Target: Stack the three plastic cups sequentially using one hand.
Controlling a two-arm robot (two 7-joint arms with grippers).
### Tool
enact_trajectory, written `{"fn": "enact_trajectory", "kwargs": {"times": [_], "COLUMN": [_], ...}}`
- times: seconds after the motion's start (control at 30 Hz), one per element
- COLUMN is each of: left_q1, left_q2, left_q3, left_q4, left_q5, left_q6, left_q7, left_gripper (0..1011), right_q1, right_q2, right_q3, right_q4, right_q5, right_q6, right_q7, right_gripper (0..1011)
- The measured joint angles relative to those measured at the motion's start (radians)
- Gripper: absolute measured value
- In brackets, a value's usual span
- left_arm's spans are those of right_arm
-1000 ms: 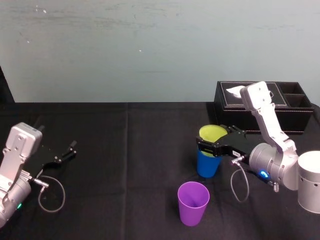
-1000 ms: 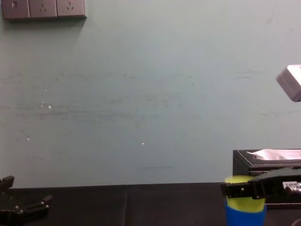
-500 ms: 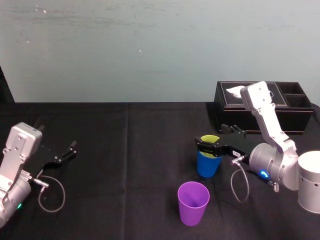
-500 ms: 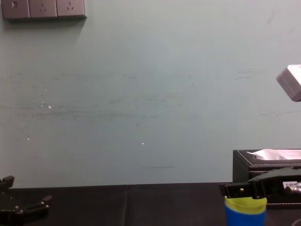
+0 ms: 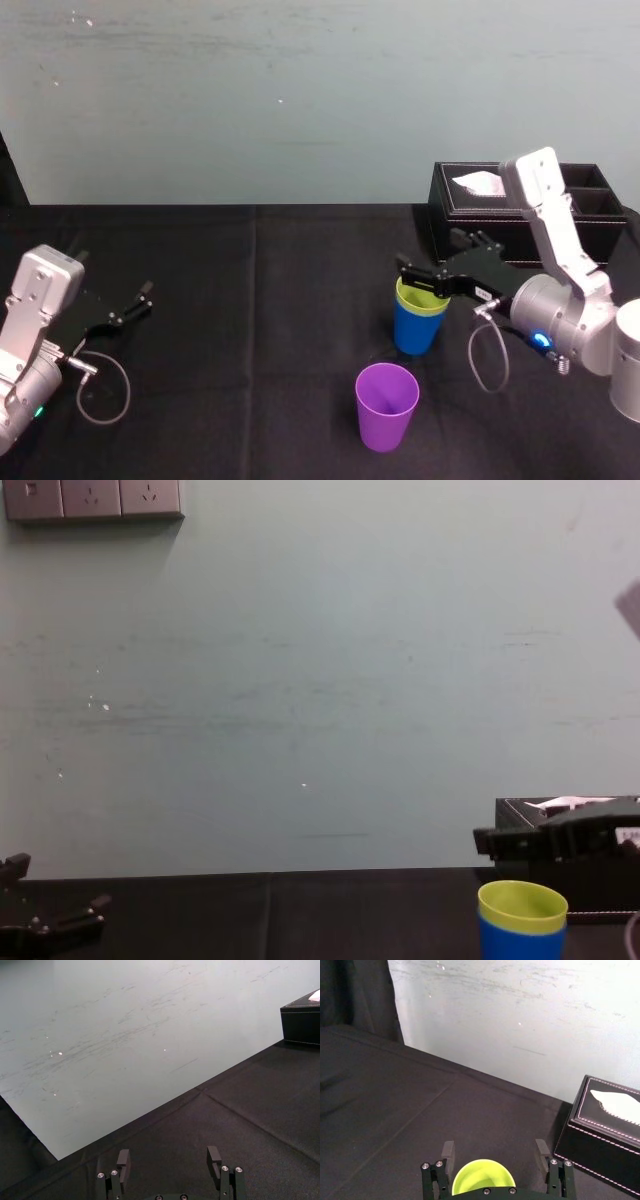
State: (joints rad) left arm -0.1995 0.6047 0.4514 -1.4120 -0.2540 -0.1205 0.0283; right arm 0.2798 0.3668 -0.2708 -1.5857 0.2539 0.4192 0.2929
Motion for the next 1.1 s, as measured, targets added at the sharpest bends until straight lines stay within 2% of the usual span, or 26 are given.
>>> {"fn": "enact_trajectory", "kwargs": {"times": [0.3,0.5,0.77,0.93,1.1], "left_q1": [0.0,0.0,0.0,0.0,0.0], "left_q2": [0.0,0.0,0.0,0.0,0.0], "left_q3": [0.0,0.0,0.0,0.0,0.0], "left_q4": [0.0,0.0,0.0,0.0,0.0], "left_q5": [0.0,0.0,0.0,0.0,0.0], "left_q6": [0.0,0.0,0.0,0.0,0.0], "left_q7": [0.0,0.0,0.0,0.0,0.0], "left_gripper": [1000,1000,1000,1000,1000], "right_q1": [-0.043,-0.109,-0.195,-0.266,-0.315], "right_q2": [0.048,0.098,0.165,0.213,0.238], "right_q3": [0.012,0.041,0.084,0.096,0.096], "right_q4": [-0.107,-0.201,-0.283,-0.326,-0.341], "right_q5": [0.021,0.056,0.108,0.129,0.143], "right_q6": [0.077,0.12,0.144,0.145,0.141], "right_q7": [0.017,0.035,0.059,0.076,0.08], "right_gripper": [1004,1004,1004,1004,1004]}}
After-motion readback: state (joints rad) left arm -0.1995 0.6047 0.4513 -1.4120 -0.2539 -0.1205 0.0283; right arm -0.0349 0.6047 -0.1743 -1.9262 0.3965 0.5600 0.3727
